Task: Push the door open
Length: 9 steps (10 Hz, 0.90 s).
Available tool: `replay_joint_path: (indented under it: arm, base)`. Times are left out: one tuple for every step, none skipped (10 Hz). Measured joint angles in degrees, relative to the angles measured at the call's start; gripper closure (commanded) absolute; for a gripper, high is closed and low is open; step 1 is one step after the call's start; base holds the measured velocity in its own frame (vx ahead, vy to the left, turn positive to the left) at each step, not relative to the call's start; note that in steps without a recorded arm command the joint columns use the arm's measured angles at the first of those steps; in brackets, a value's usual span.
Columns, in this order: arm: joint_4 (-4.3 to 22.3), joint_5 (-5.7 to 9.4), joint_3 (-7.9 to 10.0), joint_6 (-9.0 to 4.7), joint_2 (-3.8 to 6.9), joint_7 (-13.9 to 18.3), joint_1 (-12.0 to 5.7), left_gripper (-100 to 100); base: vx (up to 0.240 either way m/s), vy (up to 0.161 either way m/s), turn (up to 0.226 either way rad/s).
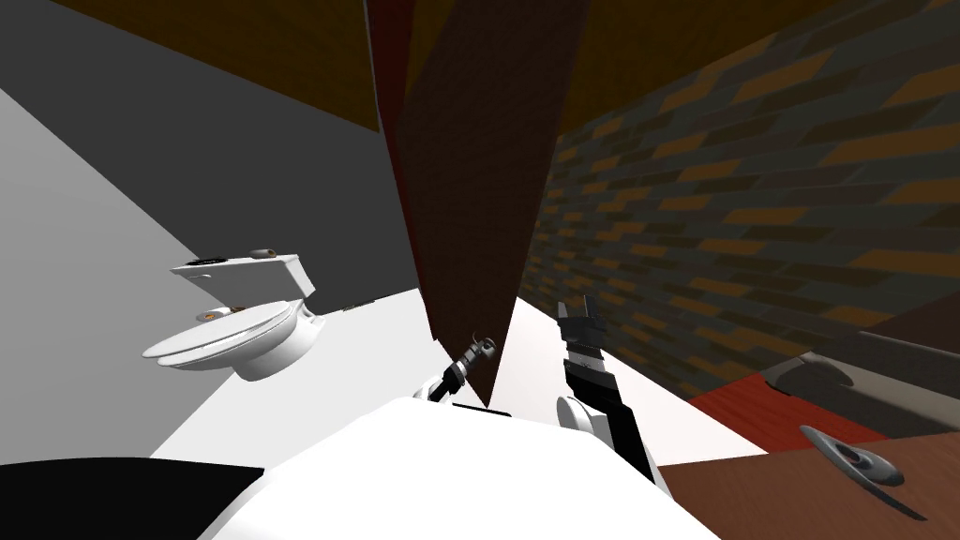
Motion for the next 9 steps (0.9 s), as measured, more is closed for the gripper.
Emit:
replay_joint_path:
  arm:
    - [0.38,0.44,0.79,-0.17,0.27,-0.08,-0.28,100]
    - [-1.09,0.64,1.19,0.51,0.57,-0.29,0.57,100]
    - [-0.13,0.99,1.91,0.29,0.11,-0.85,0.07,100]
    - [-0.53,1.37,2.56,0.65,0.39,-0.99,0.09,100]
    - [0.36,1.79,3.34,0.45,0.33,-1.18,-0.44,100]
    - [0.83,2.21,4.18,0.22,0.09,-1.7,-0.46,100]
    - [-0.48,2.43,4.6,0.87,0.38,-1.89,0.28,100]
    - [-0.18,2.73,5.17,1.09,0.17,-2.15,0.04,100]
    - [0.23,3.13,5.95,0.95,-0.01,-2.57,-0.09,100]
  base:
    - [0.116,-0.157,0.05]
    - [0.099,-0.142,0.053]
    - [0.093,-0.13,0.052]
    - [0.105,-0.143,0.049]
    - [0.113,-0.156,0.044]
    - [0.107,-0.151,0.05]
    - [0.115,-0.131,0.045]
    - [0.12,-0.168,0.039]
    - [0.124,-0.183,0.078]
